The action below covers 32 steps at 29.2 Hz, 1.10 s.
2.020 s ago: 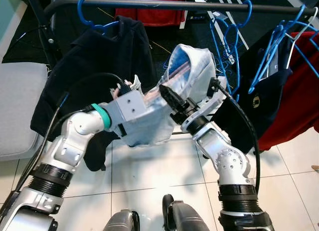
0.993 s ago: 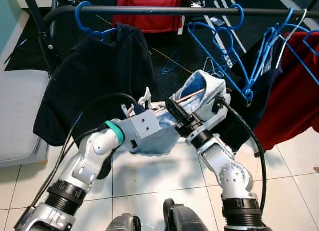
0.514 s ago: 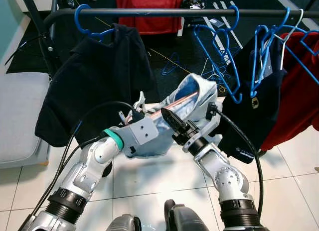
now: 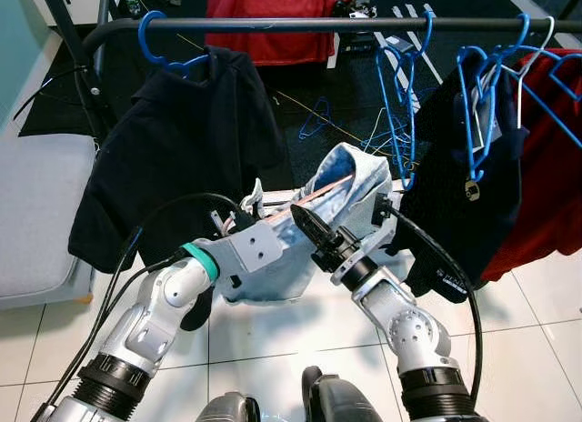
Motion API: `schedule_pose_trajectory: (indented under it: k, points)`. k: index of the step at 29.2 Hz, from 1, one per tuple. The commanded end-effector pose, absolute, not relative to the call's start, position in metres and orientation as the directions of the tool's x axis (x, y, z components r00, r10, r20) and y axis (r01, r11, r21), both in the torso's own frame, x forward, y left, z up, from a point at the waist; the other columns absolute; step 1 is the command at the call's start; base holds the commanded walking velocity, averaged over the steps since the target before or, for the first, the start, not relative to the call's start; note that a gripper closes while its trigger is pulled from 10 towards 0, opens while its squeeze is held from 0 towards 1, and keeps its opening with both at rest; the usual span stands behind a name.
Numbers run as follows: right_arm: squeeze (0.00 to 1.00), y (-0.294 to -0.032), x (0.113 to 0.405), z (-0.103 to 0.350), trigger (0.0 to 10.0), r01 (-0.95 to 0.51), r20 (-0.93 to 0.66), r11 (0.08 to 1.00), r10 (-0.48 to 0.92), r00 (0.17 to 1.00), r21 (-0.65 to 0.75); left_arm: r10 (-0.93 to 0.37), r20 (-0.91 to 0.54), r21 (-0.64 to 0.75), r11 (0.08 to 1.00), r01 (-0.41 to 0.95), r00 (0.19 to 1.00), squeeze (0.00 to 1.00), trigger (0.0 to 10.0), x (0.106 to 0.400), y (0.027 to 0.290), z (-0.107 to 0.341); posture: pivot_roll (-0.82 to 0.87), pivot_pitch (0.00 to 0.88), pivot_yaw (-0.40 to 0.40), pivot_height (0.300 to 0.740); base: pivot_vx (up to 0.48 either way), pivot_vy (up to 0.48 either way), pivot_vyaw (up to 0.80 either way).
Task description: Hang hanger
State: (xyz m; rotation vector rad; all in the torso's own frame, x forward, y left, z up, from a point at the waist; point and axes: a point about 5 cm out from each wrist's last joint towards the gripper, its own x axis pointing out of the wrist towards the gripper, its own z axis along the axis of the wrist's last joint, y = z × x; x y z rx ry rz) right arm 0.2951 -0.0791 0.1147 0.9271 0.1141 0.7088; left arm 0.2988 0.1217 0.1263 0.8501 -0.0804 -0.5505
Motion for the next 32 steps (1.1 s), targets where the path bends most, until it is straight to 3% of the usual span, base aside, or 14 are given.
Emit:
schedule_pose_trajectory:
  k: [1,11,20,21,22,23,28,29,32]
  points:
    - [0.00,-0.063,0.284,0.106,10.0,-0.502,0.223,0.322,0.619,0.753,0.803,-0.562,-0.092,0.732,0.522,0.438,0.822,0.00,10.0,0.292,0.110,0.135,-0.05,0.080,0.052,0.740,0.000,0.000,0.00]
    - [0.00,-0.062,0.281,0.115,10.0,-0.578,0.283,0.296,0.649,0.706,0.761,-0.534,-0.089,0.745,0.525,0.412,0.841,0.00,10.0,0.301,0.110,0.137,-0.05,0.077,0.052,0.740,0.000,0.000,0.00]
    - [0.00,-0.065,0.279,0.102,10.0,-0.511,0.209,0.365,0.616,0.759,0.778,-0.497,-0.068,0.748,0.549,0.373,0.865,0.00,10.0,0.311,0.113,0.144,-0.05,0.082,0.049,0.740,0.000,0.000,0.00]
    - [0.29,-0.066,0.277,0.101,10.0,-0.507,0.210,0.362,0.612,0.762,0.782,-0.496,-0.068,0.750,0.547,0.372,0.866,0.00,10.0,0.311,0.113,0.144,-0.06,0.083,0.051,0.740,0.000,0.000,0.00]
    - [0.34,-0.068,0.275,0.101,10.0,-0.507,0.217,0.360,0.607,0.765,0.783,-0.499,-0.070,0.752,0.543,0.374,0.864,0.00,10.0,0.311,0.112,0.144,-0.06,0.087,0.054,0.740,0.000,0.000,0.00]
    - [1.00,-0.070,0.275,0.102,10.0,-0.503,0.223,0.362,0.592,0.774,0.785,-0.502,-0.072,0.752,0.540,0.377,0.862,0.00,10.0,0.310,0.112,0.143,-0.06,0.087,0.055,0.740,0.000,0.000,0.00]
    - [1.00,-0.078,0.278,0.106,10.0,-0.493,0.248,0.355,0.551,0.797,0.794,-0.504,-0.077,0.753,0.536,0.381,0.861,0.00,10.0,0.310,0.112,0.142,-0.06,0.092,0.055,0.740,0.000,0.000,0.00]
    - [0.13,-0.078,0.278,0.107,10.0,-0.491,0.248,0.355,0.549,0.799,0.795,-0.502,-0.076,0.753,0.537,0.380,0.861,0.00,10.0,0.310,0.112,0.142,-0.06,0.092,0.055,0.740,0.000,0.000,0.00]
    - [0.13,-0.078,0.279,0.106,10.0,-0.490,0.246,0.356,0.548,0.799,0.796,-0.502,-0.075,0.753,0.537,0.379,0.862,0.00,10.0,0.310,0.112,0.142,-0.06,0.092,0.055,0.740,0.000,0.000,0.00]
